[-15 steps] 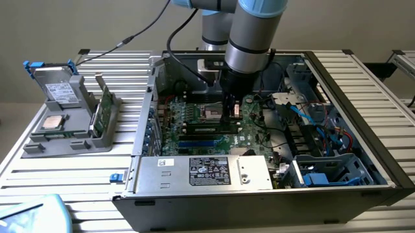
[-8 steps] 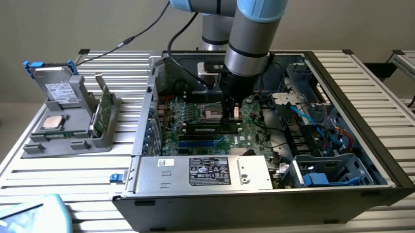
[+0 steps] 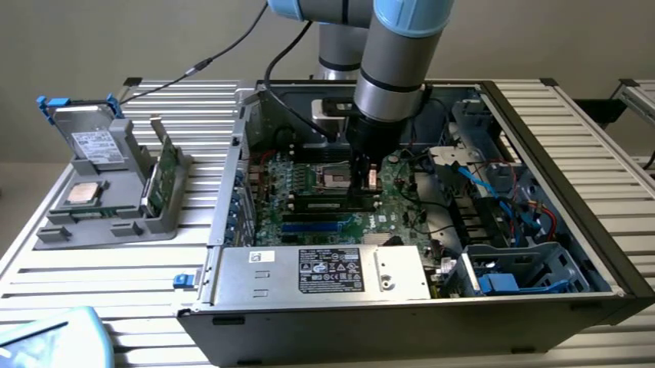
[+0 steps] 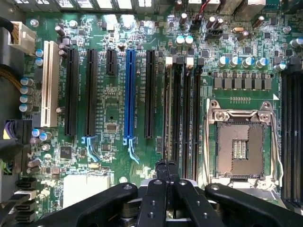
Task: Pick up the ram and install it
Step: 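Press down the ram until it locks into place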
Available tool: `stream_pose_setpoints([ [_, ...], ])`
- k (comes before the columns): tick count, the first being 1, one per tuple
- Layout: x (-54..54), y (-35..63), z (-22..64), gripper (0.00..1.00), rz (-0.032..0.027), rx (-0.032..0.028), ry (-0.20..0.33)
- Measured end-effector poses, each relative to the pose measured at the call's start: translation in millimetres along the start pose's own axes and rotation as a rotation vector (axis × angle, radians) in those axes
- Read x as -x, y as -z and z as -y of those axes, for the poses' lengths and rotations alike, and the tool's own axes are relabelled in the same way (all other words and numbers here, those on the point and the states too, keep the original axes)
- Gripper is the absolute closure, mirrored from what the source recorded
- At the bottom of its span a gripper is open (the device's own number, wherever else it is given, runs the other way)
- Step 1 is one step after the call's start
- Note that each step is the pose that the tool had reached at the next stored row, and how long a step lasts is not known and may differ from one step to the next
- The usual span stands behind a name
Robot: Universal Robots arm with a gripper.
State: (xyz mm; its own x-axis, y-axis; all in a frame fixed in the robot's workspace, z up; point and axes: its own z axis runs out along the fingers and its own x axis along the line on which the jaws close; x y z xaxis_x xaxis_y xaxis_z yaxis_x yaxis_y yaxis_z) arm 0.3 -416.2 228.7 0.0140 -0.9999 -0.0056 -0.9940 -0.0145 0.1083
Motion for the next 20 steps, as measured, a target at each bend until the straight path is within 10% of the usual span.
stream_pose_setpoints([
  [20, 0.0, 5.7, -26.6, 0.89, -0.0031, 0.0011, 0.0],
])
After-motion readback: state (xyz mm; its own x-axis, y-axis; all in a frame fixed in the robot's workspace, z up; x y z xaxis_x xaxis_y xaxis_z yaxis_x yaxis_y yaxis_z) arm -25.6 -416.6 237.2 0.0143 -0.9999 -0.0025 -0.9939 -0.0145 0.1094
